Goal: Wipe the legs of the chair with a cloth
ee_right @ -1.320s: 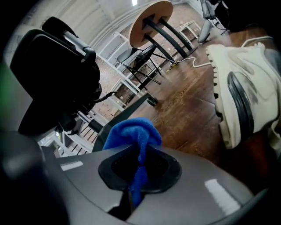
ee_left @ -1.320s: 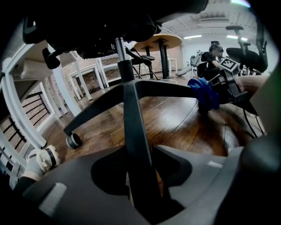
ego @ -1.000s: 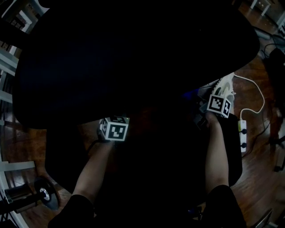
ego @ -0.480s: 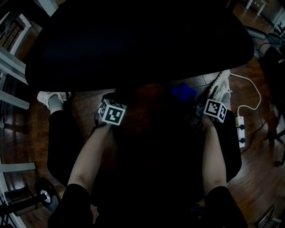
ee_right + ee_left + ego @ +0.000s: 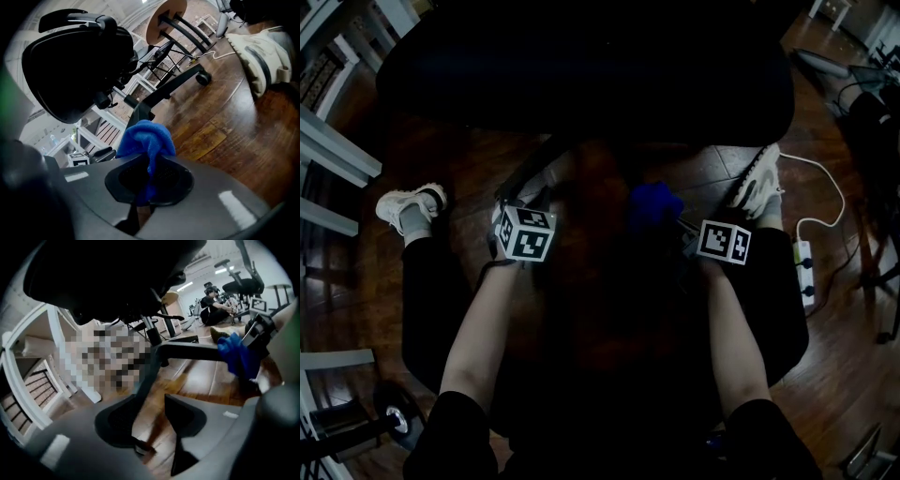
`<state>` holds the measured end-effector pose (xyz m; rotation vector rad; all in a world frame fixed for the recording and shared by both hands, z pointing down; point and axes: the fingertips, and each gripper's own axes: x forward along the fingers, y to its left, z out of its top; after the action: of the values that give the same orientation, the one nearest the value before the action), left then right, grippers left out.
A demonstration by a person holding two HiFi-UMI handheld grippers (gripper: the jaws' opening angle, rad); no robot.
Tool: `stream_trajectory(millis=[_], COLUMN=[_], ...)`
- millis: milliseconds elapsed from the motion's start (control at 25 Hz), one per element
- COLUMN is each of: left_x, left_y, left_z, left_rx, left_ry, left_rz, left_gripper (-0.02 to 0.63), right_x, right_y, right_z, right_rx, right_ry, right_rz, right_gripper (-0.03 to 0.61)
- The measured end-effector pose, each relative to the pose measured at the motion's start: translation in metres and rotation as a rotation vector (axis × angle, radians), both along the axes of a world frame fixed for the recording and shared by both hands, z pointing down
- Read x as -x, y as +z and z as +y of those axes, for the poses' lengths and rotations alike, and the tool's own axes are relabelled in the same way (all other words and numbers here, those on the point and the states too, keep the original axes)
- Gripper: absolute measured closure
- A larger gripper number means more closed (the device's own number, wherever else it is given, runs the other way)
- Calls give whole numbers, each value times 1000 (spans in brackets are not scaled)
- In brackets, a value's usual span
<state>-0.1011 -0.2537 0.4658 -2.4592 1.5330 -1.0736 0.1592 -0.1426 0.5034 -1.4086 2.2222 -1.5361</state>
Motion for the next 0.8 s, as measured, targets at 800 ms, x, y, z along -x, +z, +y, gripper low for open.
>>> stream_trajectory(millis=[800], left_x=[-60], left_y=[5], left_z=[74], left_rx=[221], left_ry=[114], left_rz=[493], left_gripper=[402], right_x=[21], right_y=[-55], right_z=[-82], right_rx=[-290], right_ry=[8], right_rz=[55], right_gripper=[546])
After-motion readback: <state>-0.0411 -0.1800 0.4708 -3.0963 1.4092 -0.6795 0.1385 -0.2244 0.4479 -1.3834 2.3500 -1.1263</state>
